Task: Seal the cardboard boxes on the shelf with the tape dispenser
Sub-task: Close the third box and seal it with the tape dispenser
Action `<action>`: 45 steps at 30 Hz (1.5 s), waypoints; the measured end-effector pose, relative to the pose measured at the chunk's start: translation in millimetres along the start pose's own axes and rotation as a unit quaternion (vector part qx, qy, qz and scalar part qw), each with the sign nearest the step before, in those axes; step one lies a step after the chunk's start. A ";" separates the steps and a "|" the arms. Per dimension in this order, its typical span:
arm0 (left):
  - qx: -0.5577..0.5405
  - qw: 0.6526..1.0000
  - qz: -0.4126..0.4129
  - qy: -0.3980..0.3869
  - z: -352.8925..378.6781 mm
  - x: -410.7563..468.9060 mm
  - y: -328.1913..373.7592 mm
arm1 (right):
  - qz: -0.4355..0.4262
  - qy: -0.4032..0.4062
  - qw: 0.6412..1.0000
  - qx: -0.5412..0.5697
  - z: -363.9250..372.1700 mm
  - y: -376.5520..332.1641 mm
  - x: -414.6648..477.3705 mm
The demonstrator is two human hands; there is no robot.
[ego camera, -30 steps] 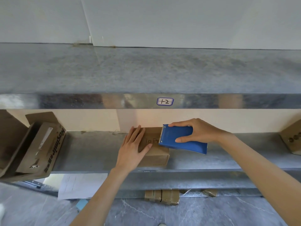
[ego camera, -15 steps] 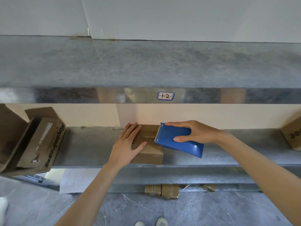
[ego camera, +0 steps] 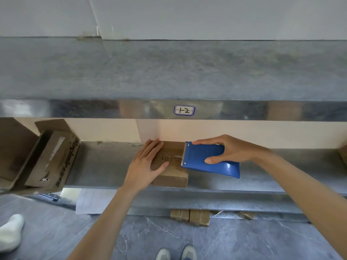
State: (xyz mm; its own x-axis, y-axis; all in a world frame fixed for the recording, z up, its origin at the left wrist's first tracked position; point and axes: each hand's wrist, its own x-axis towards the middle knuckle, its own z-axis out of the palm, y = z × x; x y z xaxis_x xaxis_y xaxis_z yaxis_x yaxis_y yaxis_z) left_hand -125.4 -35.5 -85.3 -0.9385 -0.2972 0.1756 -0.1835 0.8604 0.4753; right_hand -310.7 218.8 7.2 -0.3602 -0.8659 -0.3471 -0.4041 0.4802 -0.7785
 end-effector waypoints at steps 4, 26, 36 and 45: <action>0.007 1.000 0.001 -0.011 -1.3 0.0 1.8 | -0.005 -0.007 1.000 0.006 -3.1 2.1 -1.2; 0.001 1.000 -0.006 -0.018 -0.3 1.5 -0.6 | 0.017 -0.006 1.000 0.012 -27.9 34.6 -34.5; -0.021 1.000 -0.003 -0.007 3.3 2.1 -0.6 | 0.038 0.014 0.999 -0.017 -11.0 47.2 -20.9; -0.043 0.999 0.003 -0.004 6.5 3.1 0.1 | 0.038 0.008 0.996 -0.074 10.3 29.1 10.3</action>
State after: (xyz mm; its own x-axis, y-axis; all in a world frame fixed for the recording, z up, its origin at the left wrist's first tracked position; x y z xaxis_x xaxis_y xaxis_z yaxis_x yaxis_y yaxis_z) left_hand -130.3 -33.7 -90.3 -0.9415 -0.2897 0.1722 -0.1531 0.8228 0.5473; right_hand -317.5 222.5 -24.4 -0.4077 -0.8240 -0.3934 -0.4943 0.5614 -0.6637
